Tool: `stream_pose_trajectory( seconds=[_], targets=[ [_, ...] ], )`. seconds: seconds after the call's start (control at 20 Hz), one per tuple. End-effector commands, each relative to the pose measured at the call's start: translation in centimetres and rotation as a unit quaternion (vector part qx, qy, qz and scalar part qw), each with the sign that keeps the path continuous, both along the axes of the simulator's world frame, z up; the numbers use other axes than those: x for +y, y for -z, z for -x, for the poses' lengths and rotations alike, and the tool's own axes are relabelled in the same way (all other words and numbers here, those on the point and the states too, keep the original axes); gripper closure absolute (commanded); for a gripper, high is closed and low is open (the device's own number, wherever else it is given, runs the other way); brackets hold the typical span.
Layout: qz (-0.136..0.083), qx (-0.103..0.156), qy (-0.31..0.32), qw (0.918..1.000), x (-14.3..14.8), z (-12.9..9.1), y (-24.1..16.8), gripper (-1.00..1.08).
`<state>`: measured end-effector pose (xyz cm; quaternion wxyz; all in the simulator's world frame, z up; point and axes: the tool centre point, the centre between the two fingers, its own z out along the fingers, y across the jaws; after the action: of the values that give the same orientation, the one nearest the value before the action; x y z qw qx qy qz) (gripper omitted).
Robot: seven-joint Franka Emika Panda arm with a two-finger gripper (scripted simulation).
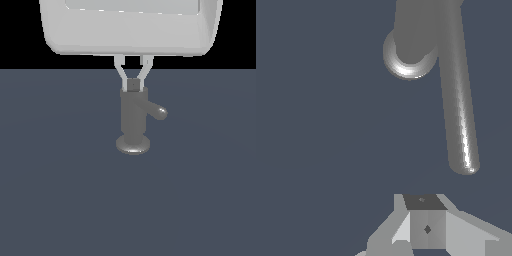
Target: Turn on the faucet by rotating a designated handle.
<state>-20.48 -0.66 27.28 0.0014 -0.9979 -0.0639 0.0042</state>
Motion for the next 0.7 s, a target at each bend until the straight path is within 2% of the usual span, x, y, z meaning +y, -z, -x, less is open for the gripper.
stream_pose_trajectory(
  seconds=[0.0, 0.65],
  targets=[
    [0.000, -0.002, -0.006, 1.0000, 0.0, -0.5, 1.5, 1.08],
    [0.001, -0.004, -0.020, 0.9998, 0.0, -2.1, 5.1, 1.08]
  ],
)
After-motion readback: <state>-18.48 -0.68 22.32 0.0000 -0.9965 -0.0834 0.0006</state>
